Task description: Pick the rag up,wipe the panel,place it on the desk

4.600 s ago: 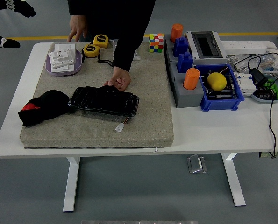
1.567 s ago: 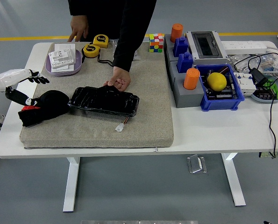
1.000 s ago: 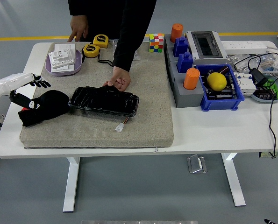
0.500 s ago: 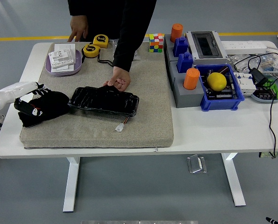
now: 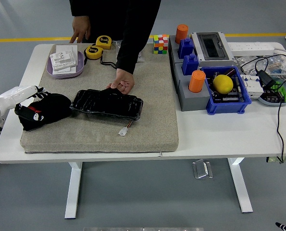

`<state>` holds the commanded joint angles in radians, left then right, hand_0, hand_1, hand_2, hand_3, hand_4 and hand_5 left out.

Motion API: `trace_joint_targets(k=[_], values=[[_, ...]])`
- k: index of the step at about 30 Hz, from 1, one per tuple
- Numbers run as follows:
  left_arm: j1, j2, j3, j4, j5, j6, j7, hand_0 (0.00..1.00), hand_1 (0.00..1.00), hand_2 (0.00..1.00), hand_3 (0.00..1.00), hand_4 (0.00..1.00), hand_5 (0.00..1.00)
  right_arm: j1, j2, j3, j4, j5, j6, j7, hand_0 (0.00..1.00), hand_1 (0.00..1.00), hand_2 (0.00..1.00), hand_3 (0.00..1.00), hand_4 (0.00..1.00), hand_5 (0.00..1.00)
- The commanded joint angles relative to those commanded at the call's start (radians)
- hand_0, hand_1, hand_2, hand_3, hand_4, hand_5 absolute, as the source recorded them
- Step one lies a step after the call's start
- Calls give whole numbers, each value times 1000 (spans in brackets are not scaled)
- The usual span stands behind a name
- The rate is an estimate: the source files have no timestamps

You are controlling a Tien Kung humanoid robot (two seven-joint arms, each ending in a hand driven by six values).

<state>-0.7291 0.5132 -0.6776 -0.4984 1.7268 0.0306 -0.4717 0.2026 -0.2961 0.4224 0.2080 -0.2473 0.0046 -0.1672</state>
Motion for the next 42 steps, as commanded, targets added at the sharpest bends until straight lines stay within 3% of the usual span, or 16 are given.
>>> trace_joint_targets(k=[5,6,23,24,29,30,42], values=[[4,2,4,-3,-42,29,0,550,648,605,618,908,165,1,0,1,0,-2,0,0,777,736,725,678,998,589],[5,2,7,-2,-46,30,-1,464,529,536,558,874,78,1,0,2,0,-3,-1,0,777,736,725,679,998,588],[21,0,45,-17,-62,52,8,408,481,517,550,873,118,1,-5,9,-1,-7,-1,0,776,736,725,679,998,588],[20,0,46,-17,-65,55,6,350,399,492,551,844,130,1,-5,10,-1,-7,-1,0,777,736,725,679,998,588],[24,4,47,-24,-75,67,5,350,399,492,551,844,130,1,-6,5,0,-5,0,0,777,736,725,679,998,588],[24,5,46,-24,-75,68,5,311,298,409,551,774,79,1,-5,6,0,-5,0,0,777,736,725,679,998,588],[31,17,42,-45,-88,71,-4,295,237,348,539,766,57,4,-5,6,-2,-4,0,-1,777,736,725,679,998,587]])
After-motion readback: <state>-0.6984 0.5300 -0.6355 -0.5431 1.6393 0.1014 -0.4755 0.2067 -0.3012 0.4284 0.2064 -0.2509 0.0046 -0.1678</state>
